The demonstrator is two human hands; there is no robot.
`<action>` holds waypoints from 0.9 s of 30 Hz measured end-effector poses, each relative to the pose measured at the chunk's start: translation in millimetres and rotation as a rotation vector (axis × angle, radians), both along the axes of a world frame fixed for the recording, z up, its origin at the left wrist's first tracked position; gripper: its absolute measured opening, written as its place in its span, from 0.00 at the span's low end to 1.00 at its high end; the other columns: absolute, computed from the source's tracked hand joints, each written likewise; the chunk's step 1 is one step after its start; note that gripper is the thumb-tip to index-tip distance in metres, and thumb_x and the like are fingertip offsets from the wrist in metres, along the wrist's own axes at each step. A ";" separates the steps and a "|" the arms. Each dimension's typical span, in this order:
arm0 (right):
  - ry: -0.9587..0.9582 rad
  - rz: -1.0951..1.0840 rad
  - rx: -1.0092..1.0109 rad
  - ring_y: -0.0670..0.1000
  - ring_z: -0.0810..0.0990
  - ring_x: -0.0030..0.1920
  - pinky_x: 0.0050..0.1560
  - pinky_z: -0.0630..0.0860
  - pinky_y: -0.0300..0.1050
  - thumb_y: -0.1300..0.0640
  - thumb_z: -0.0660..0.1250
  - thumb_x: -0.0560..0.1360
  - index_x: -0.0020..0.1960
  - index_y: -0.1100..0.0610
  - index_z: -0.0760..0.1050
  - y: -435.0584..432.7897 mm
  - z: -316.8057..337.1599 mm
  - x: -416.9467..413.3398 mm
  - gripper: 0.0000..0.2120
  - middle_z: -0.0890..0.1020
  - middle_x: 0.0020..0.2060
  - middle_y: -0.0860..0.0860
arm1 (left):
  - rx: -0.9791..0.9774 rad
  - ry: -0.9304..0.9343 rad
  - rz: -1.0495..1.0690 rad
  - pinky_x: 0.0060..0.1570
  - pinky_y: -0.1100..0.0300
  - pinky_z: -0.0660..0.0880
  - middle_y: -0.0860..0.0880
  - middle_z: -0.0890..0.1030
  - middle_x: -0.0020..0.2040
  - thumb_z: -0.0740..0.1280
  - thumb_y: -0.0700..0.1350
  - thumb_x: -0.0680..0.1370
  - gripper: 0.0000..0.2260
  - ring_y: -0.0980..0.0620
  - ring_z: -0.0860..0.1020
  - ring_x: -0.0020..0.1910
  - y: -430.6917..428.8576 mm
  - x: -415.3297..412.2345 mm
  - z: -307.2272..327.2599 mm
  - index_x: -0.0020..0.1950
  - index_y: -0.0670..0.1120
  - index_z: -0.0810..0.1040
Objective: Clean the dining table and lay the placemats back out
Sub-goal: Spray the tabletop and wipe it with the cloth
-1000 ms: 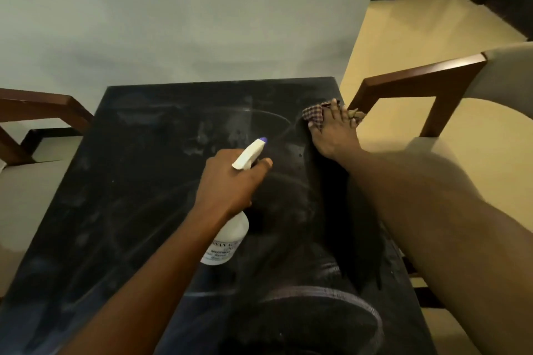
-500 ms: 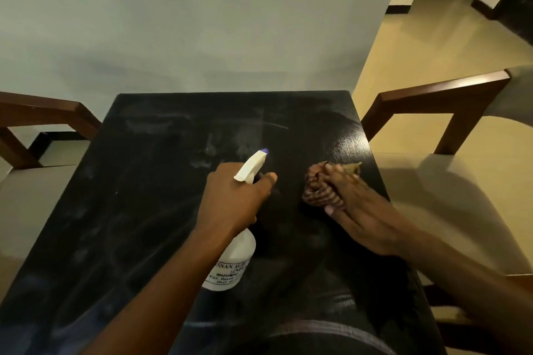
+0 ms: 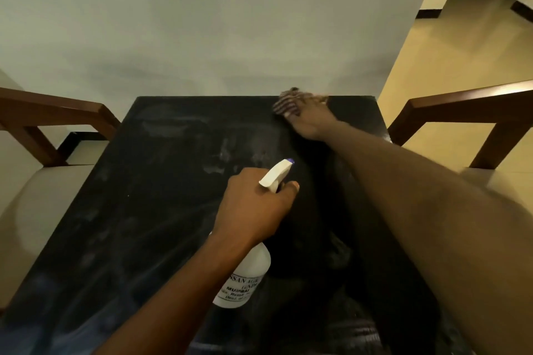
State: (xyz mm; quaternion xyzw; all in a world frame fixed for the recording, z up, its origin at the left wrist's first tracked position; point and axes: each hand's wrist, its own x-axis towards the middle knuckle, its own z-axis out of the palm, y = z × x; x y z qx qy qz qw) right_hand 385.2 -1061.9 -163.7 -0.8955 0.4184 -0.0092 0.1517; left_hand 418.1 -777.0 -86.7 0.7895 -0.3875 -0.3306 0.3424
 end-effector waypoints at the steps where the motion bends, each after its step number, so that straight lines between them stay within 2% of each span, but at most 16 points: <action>1: -0.015 0.095 0.011 0.58 0.56 0.83 0.83 0.49 0.58 0.36 0.51 0.82 0.84 0.53 0.58 21.7 3.8 7.9 0.36 0.59 0.83 0.56 | -0.003 0.016 0.016 0.38 0.41 0.83 0.41 0.87 0.42 0.73 0.53 0.79 0.14 0.38 0.85 0.38 -1.2 0.8 0.6 0.50 0.42 0.83; 3: -0.003 0.290 0.109 0.57 0.55 0.83 0.83 0.47 0.50 0.39 0.56 0.83 0.84 0.56 0.58 77.2 12.2 1.6 0.34 0.59 0.83 0.57 | -0.013 0.043 0.044 0.33 0.49 0.81 0.43 0.87 0.40 0.73 0.52 0.79 0.11 0.42 0.84 0.33 -2.7 3.1 1.3 0.48 0.45 0.83; 5: -0.037 0.455 0.213 0.54 0.60 0.81 0.81 0.49 0.42 0.47 0.62 0.85 0.81 0.57 0.64 129.5 11.7 -36.5 0.28 0.65 0.81 0.56 | -0.017 0.045 0.045 0.31 0.55 0.80 0.45 0.87 0.40 0.72 0.52 0.80 0.06 0.47 0.84 0.32 -2.7 4.6 0.3 0.48 0.50 0.81; 6: -0.064 0.526 0.199 0.52 0.59 0.82 0.82 0.51 0.45 0.46 0.61 0.85 0.80 0.55 0.65 151.0 7.4 -61.9 0.27 0.65 0.81 0.53 | -0.018 0.052 0.036 0.30 0.58 0.78 0.46 0.87 0.41 0.72 0.51 0.81 0.05 0.49 0.83 0.32 -2.7 4.5 0.2 0.48 0.52 0.79; 7: -0.069 0.569 0.156 0.50 0.53 0.83 0.83 0.49 0.48 0.42 0.57 0.85 0.82 0.50 0.62 164.1 2.3 -89.0 0.28 0.61 0.83 0.50 | -0.028 0.065 0.025 0.29 0.60 0.76 0.46 0.87 0.41 0.71 0.50 0.81 0.05 0.52 0.83 0.30 -2.7 4.7 -0.1 0.47 0.53 0.79; 9: -0.027 0.460 0.094 0.43 0.41 0.83 0.83 0.43 0.49 0.35 0.52 0.85 0.84 0.42 0.50 157.0 -6.0 -136.6 0.31 0.50 0.84 0.44 | -0.047 0.082 0.019 0.27 0.63 0.74 0.45 0.87 0.40 0.72 0.50 0.81 0.06 0.55 0.80 0.26 -2.2 5.8 -1.5 0.46 0.51 0.80; 10: -0.009 0.354 0.084 0.42 0.41 0.82 0.82 0.42 0.48 0.34 0.52 0.84 0.84 0.41 0.46 143.1 -7.1 -153.3 0.32 0.48 0.84 0.43 | -0.044 0.082 0.018 0.28 0.63 0.74 0.45 0.87 0.41 0.72 0.50 0.81 0.06 0.55 0.79 0.26 -2.0 5.8 -1.7 0.46 0.51 0.80; 13: 0.006 0.038 0.057 0.48 0.47 0.83 0.82 0.47 0.52 0.33 0.50 0.83 0.85 0.43 0.47 84.6 -0.3 -186.9 0.34 0.51 0.85 0.47 | -0.008 0.075 -0.013 0.33 0.58 0.79 0.45 0.87 0.44 0.72 0.52 0.81 0.07 0.51 0.82 0.32 -2.3 3.6 -1.5 0.48 0.50 0.79; 17: 0.033 -0.189 0.046 0.60 0.51 0.84 0.82 0.52 0.62 0.31 0.45 0.82 0.85 0.50 0.50 -23.9 -14.6 -173.4 0.37 0.51 0.85 0.54 | 0.008 0.057 -0.016 0.43 0.46 0.84 0.42 0.86 0.45 0.72 0.53 0.81 0.11 0.43 0.84 0.37 -2.4 3.9 1.2 0.51 0.46 0.81; 20: 0.071 -0.318 0.083 0.63 0.47 0.84 0.83 0.46 0.62 0.32 0.44 0.81 0.85 0.52 0.46 -85.1 -22.2 -131.0 0.39 0.49 0.84 0.59 | 0.015 0.049 0.009 0.44 0.40 0.84 0.42 0.87 0.44 0.73 0.54 0.80 0.12 0.39 0.86 0.41 -3.1 3.5 1.1 0.51 0.44 0.82; 23: 0.132 -0.300 0.062 0.64 0.47 0.84 0.81 0.39 0.65 0.35 0.45 0.82 0.85 0.53 0.45 -97.0 -22.8 -80.3 0.37 0.49 0.84 0.60 | 0.031 0.022 0.014 0.44 0.40 0.85 0.43 0.87 0.43 0.73 0.54 0.80 0.13 0.40 0.86 0.42 -3.1 3.5 -0.6 0.50 0.45 0.82; 25: 0.132 -0.155 0.028 0.62 0.49 0.84 0.81 0.40 0.65 0.37 0.47 0.84 0.85 0.54 0.48 -74.4 -14.8 -47.2 0.35 0.52 0.84 0.60 | 0.022 0.015 0.030 0.43 0.39 0.84 0.43 0.87 0.42 0.72 0.54 0.79 0.13 0.40 0.86 0.41 -3.0 5.0 -1.8 0.50 0.43 0.82; 27: 0.087 -0.009 0.019 0.60 0.50 0.84 0.83 0.44 0.61 0.39 0.50 0.85 0.85 0.54 0.50 -35.4 -7.4 -17.1 0.34 0.52 0.84 0.58 | 0.017 -0.001 0.040 0.42 0.39 0.84 0.43 0.86 0.41 0.73 0.54 0.79 0.14 0.40 0.86 0.40 -3.2 5.2 -2.9 0.48 0.43 0.82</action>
